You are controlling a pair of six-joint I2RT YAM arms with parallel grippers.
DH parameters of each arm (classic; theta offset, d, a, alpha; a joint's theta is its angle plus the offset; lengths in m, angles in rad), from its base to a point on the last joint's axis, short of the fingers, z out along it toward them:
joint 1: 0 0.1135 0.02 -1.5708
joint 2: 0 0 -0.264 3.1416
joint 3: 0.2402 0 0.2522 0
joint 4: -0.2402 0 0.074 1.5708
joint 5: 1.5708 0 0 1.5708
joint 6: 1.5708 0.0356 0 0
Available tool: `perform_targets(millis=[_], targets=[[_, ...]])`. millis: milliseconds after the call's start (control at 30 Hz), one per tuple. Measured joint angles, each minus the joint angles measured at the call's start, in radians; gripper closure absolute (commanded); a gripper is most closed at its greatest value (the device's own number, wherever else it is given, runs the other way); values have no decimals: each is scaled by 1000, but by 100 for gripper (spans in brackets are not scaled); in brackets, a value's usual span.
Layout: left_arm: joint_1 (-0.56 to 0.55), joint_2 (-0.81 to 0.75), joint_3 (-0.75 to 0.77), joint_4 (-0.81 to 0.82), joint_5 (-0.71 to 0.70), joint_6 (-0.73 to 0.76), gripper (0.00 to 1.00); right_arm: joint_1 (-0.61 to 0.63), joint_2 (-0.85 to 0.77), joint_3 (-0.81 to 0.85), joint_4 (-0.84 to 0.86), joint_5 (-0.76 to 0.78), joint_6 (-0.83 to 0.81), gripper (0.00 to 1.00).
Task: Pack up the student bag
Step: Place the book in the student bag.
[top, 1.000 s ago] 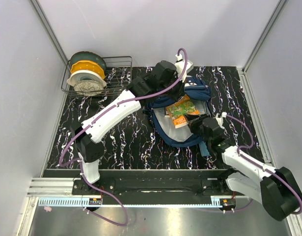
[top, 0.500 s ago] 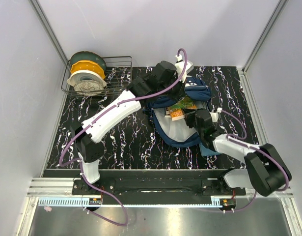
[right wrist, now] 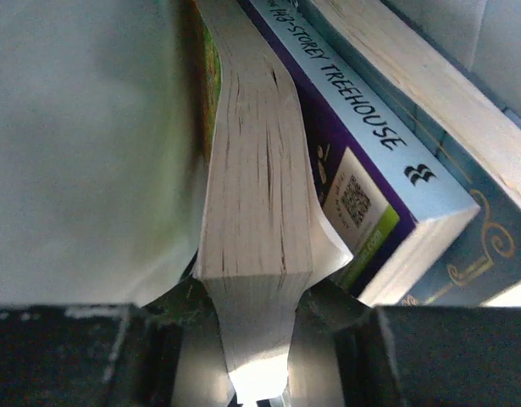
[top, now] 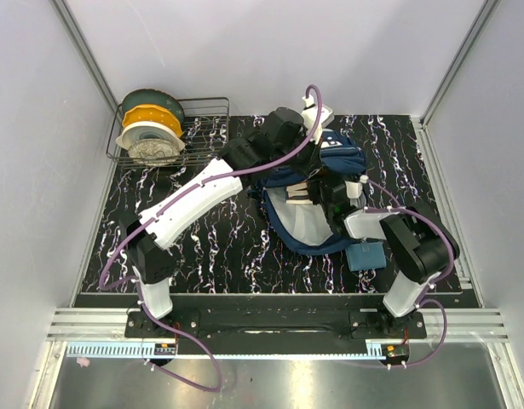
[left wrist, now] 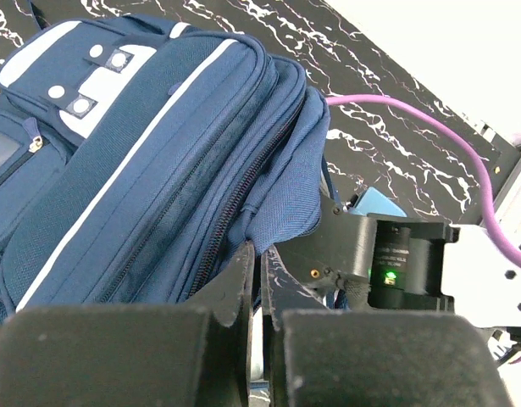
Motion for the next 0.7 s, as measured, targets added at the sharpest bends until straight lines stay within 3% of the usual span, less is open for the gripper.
perform_targets(millis=[200, 467, 700], targets=[[0, -31, -54, 23, 0, -4, 100, 0, 51, 18, 48, 6, 13, 40], [7, -61, -116, 60, 4, -16, 100, 0, -3, -90, 160, -23, -15, 33], [13, -67, -144, 92, 16, -34, 100, 0, -143, -172, 116, -60, -74, 31]])
